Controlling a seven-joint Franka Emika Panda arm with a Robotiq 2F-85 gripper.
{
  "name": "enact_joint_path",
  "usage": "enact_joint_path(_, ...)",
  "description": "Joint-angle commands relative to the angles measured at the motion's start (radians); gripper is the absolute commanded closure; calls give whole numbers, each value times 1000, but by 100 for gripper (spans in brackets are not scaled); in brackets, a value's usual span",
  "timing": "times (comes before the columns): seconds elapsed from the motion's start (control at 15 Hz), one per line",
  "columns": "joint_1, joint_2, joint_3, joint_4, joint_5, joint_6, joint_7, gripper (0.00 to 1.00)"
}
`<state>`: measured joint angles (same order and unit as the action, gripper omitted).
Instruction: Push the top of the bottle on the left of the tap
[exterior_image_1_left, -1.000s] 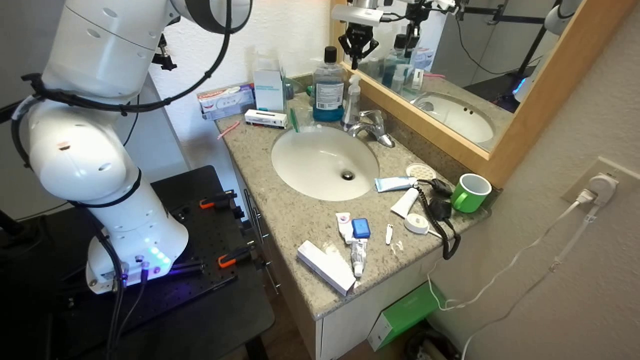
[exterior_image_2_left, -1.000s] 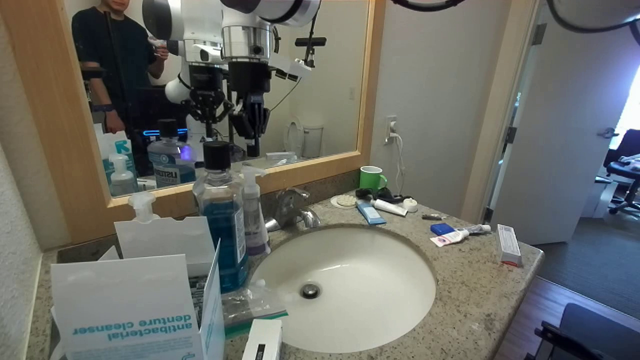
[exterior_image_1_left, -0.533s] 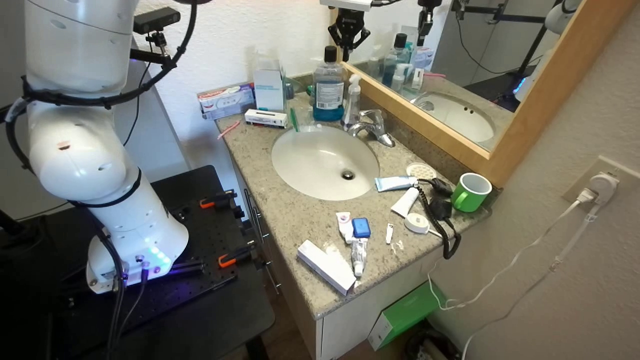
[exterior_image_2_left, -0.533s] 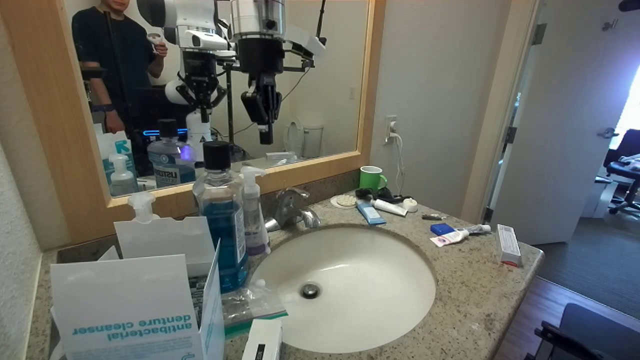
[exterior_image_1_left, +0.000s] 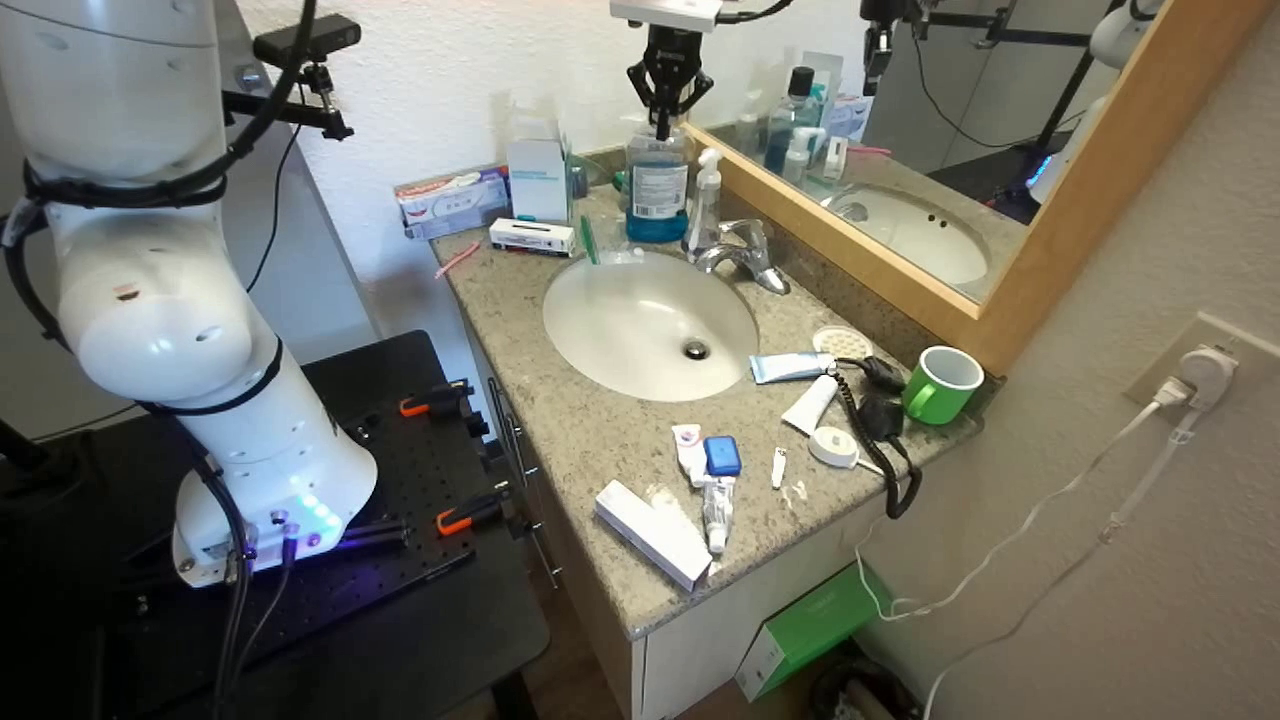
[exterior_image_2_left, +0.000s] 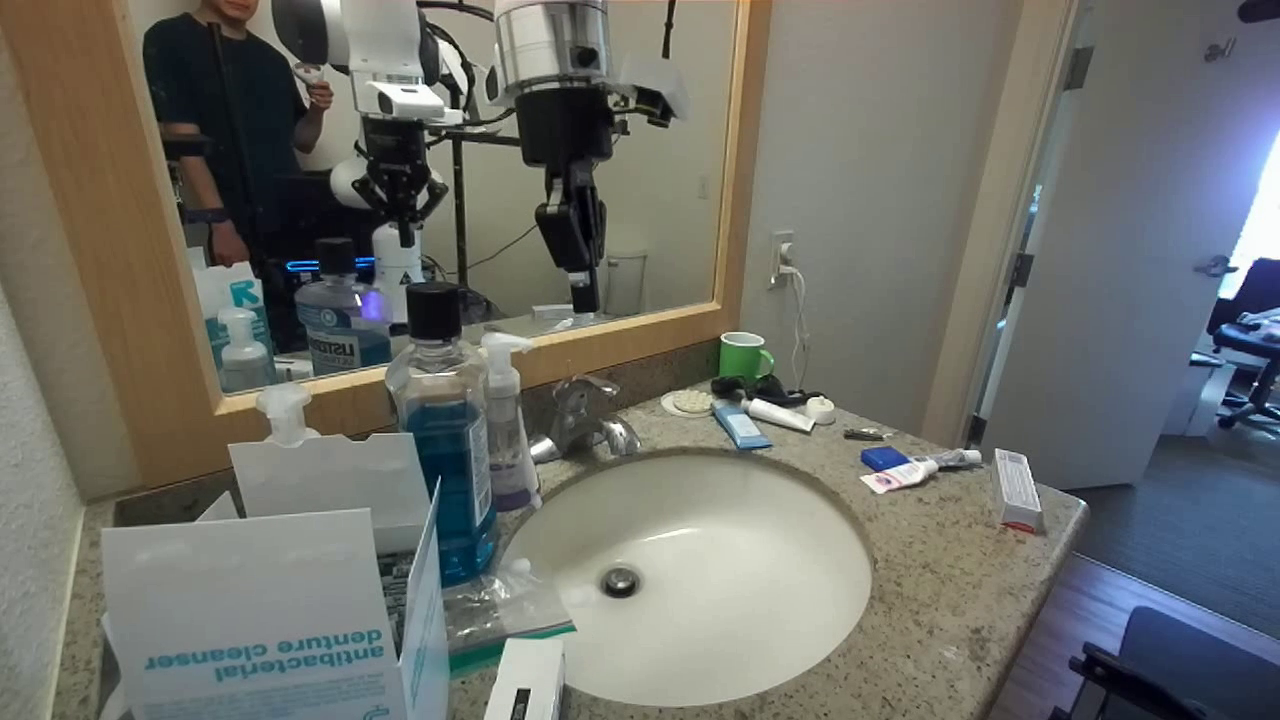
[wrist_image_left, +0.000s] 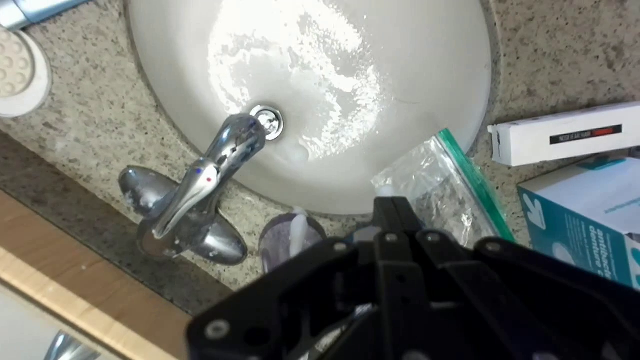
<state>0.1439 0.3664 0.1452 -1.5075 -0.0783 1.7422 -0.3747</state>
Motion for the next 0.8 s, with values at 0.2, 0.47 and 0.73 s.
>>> enact_joint_path(0.2,-26,-188,6,-272,11,60,-29,100)
enact_joint_path(0.47,-32,-254,2,-354,7,78,-60,100)
enact_joint_path(0.73,-25,-226,-1,-316,1,48,-51,91)
